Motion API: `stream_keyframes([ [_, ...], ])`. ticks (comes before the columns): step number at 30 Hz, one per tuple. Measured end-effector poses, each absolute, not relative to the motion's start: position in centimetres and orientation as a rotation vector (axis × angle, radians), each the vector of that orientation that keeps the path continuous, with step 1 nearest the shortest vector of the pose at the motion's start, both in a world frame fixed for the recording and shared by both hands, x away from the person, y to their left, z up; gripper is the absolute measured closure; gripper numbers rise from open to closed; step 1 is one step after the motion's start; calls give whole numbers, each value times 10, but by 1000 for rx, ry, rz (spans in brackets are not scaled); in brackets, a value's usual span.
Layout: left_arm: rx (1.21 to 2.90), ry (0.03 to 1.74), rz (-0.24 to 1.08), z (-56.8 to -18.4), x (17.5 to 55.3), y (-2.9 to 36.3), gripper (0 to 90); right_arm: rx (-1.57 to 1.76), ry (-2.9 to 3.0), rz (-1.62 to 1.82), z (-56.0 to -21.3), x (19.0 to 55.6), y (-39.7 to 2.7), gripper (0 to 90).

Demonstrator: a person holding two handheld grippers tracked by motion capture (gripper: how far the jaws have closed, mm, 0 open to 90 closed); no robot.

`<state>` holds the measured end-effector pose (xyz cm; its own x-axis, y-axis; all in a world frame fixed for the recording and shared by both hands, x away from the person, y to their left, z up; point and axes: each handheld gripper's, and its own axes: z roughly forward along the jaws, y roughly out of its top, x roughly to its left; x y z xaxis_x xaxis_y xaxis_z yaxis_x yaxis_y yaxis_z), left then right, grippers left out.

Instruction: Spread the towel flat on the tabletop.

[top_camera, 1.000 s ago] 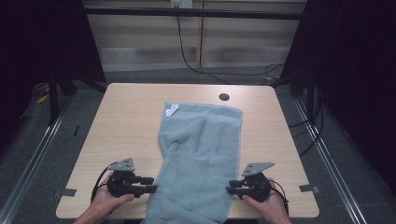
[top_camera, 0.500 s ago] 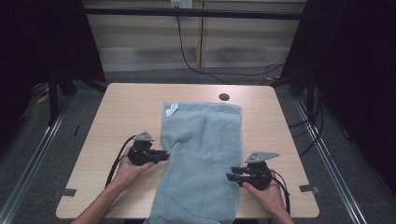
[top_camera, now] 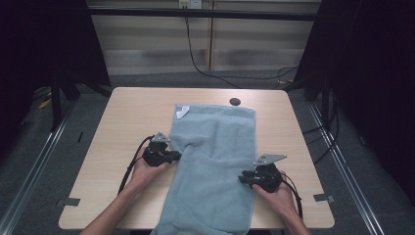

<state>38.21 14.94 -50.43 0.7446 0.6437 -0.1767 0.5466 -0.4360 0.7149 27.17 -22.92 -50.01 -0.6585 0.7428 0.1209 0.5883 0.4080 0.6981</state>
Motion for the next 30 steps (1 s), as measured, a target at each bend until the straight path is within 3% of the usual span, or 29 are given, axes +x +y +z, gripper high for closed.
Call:
stream_keyframes([
  [11,2125,1009,302,-504,418,157,827,1282,2343,1003,-501,317,-259,686],
  [15,2159,989,279,-502,419,160,822,1336,2308,959,-500,326,-258,628],
  [30,2172,879,142,-500,338,207,782,1220,2424,1113,-501,251,-233,576],
])
